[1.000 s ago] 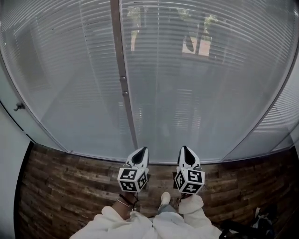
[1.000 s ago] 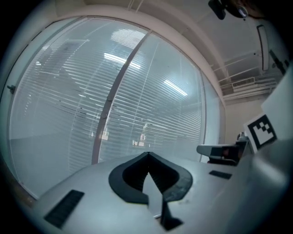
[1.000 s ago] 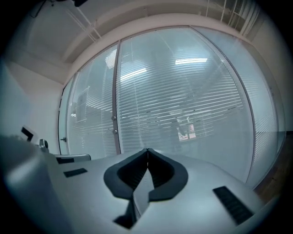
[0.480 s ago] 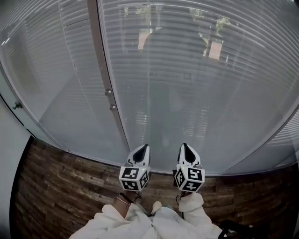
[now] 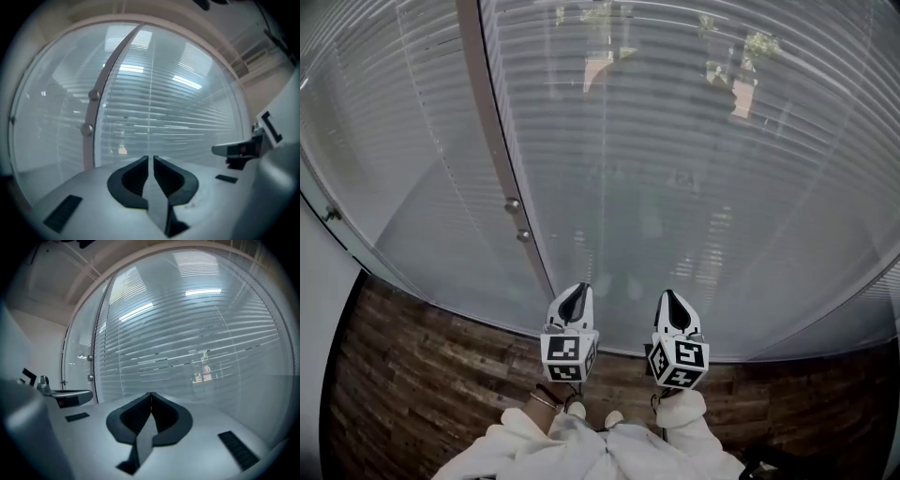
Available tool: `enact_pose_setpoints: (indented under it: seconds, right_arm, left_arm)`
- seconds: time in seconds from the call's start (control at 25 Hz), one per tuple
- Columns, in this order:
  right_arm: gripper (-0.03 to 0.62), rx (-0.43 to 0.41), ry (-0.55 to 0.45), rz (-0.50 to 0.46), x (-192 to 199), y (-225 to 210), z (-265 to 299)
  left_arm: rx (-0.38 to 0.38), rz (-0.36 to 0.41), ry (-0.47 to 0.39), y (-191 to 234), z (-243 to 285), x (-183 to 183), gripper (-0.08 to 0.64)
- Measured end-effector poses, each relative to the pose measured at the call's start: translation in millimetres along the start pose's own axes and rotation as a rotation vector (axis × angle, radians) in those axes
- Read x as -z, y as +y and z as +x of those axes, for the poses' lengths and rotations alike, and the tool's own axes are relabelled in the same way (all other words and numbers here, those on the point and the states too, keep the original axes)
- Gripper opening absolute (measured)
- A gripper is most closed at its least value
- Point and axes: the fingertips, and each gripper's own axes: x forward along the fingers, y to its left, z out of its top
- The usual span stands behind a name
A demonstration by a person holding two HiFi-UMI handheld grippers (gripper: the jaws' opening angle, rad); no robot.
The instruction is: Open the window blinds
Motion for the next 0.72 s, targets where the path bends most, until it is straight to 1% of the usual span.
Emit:
enact_pose_setpoints:
  seconds: [0.12, 0.2, 0.24, 0.32, 0.36, 0.4, 0.44, 0.52, 0.56, 0.64, 0.72]
  right_arm:
    - [0.011, 0.000, 0.002, 0.020, 0, -2, 7]
    - [0.011, 0.004, 0.000, 0.025, 0, -3, 9]
    - [0.011, 0.006, -0.001, 0.031, 0, -3, 10]
    - [0.012, 0.007, -0.002, 0.045, 1, -3, 10]
    - [0.011, 0.006, -0.004, 0.051, 1, -2, 10]
    - [0.012, 0.004, -0.006, 0.056, 1, 0, 10]
    - [0.012, 0.002, -0.009, 0.062, 1, 1, 10]
    - [0.012, -0.001, -0.015, 0.072, 1, 5, 11]
    - [0.011, 0.000, -0.017, 0.076, 0, 6, 11]
    - [0.011, 0.003, -0.022, 0.082, -1, 8, 11]
    - [0.011, 0.007, -0.029, 0.088, -2, 10, 11]
  left_arm:
    - [-0.213, 0.280, -0.039, 56, -3, -28, 0.117]
    - [-0.314, 0.484, -0.014, 94, -4, -48, 0.125]
    - [-0.347, 0.603, 0.008, 109, -2, -55, 0.126]
    - [-0.381, 0.867, 0.052, 131, 4, -67, 0.132]
    - [-0.381, 0.987, 0.081, 137, 7, -70, 0.149]
    - [-0.368, 1.083, 0.118, 143, 10, -68, 0.160]
    - [-0.343, 1.151, 0.160, 148, 14, -63, 0.160]
    - [-0.272, 1.240, 0.233, 153, 24, -48, 0.160]
    - [-0.245, 1.279, 0.250, 152, 28, -42, 0.160]
    - [-0.231, 1.348, 0.249, 148, 35, -41, 0.163]
    - [-0.255, 1.398, 0.244, 146, 40, -46, 0.161]
